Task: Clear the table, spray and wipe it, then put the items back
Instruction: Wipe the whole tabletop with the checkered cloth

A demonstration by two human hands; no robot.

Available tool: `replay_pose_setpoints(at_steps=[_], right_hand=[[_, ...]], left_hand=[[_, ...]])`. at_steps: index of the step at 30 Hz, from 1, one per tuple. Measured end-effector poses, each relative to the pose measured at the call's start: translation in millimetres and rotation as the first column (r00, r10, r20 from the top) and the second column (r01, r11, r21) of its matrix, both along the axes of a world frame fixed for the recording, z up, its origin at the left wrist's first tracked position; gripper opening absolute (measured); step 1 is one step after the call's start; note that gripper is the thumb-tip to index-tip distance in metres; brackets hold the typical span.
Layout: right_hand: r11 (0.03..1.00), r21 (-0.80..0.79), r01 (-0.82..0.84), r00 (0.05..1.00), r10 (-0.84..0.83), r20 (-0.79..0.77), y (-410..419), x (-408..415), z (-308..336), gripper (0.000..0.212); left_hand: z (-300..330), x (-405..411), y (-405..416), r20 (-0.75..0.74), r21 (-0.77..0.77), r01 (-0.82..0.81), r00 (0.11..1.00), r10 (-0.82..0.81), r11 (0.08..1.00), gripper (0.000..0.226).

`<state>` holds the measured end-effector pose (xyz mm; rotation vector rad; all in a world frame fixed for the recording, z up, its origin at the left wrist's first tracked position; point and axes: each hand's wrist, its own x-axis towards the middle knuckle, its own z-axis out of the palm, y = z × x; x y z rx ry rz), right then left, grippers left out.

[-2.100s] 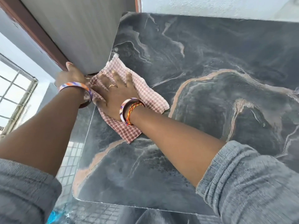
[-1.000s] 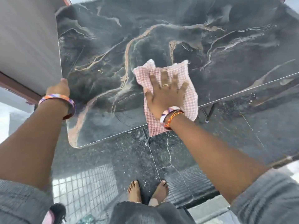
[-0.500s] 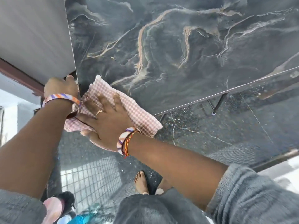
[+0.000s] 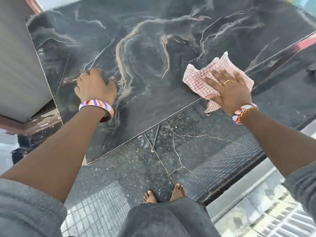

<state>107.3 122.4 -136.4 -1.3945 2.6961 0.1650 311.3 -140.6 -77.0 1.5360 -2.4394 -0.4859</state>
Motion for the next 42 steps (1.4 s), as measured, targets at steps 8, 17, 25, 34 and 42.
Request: replay_pose_setpoints(at_steps=[8,17,25,34,42], right_hand=[[0.992,-0.118,-0.043,0.998,0.038,-0.05,-31.3,77.9,-3.5,0.07],[0.94,-0.339,-0.03,1.0,0.025,-0.018,-34.4,71.9,-18.4,0.059],[0.776,-0.376,0.506,0.862,-0.446,0.241,23.7,-101.1,-11.6,0.064],[0.621,-0.28,0.732,0.681,-0.647,0.344,77.2,-281.9,4.2,0.045],[0.433,-0.126,0.893,0.45,-0.846,0.287,69.3,-382.8,8.8,0.058]], left_hand=[[-9.8,-23.8,17.5,0.104,-0.059,0.337,0.938,-0.33,0.94,0.035],[-2.8,-107.3,43.0,0.057,-0.05,0.512,0.859,-0.509,0.858,0.037],[-3.1,-235.0,78.6,0.06,-0.069,0.608,0.794,-0.605,0.791,0.036],[-10.9,-411.8,142.0,0.046,-0.04,0.626,0.78,-0.624,0.779,0.036],[-7.5,-502.7,140.6,0.035,-0.081,0.614,0.789,-0.614,0.785,0.033]])
